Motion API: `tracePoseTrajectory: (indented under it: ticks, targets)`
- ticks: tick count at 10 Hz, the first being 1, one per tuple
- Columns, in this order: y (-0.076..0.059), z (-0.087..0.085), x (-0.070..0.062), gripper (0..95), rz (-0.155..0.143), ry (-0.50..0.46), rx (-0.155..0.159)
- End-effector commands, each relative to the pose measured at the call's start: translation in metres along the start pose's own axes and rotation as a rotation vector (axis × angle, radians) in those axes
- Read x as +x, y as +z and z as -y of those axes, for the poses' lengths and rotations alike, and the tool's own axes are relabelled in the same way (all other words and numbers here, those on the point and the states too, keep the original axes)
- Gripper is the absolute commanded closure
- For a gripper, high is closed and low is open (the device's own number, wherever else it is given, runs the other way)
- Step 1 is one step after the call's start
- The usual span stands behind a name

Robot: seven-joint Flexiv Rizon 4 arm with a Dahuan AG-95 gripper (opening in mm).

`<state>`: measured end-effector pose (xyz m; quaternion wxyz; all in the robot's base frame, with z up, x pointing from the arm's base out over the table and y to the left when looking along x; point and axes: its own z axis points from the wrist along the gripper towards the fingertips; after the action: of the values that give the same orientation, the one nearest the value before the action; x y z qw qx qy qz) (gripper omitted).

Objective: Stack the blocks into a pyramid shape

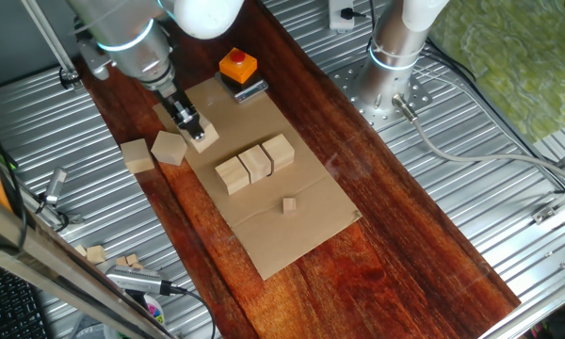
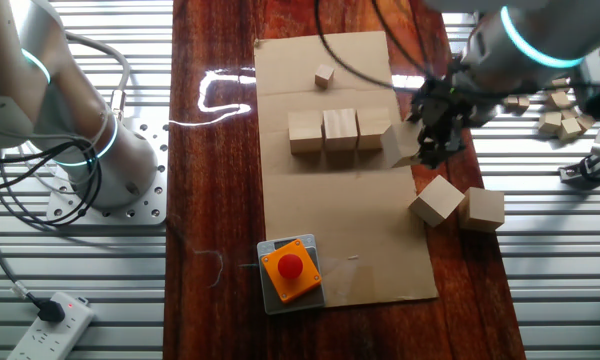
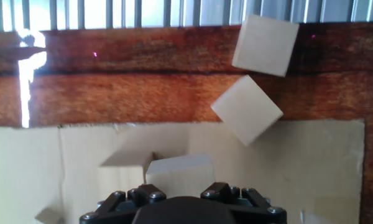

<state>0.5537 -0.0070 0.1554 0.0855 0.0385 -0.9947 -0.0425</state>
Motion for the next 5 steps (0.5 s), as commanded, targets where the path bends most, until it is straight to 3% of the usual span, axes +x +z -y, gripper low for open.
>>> tracePoseTrajectory:
  ticks: [1,2,3,5]
  targets:
    - [0.0024,-0.0058,-0.0031,95.0,0.015,0.006,0.024]
    - [0.0024,-0.0058,-0.0031,95.0,0.034,-0.001,0.062]
    - [0.0024,-0.0058,-0.0031,95.0,0.040,0.005,0.080]
    - [0.0024,-0.0058,-0.0031,95.0,0.047,0.004,0.089]
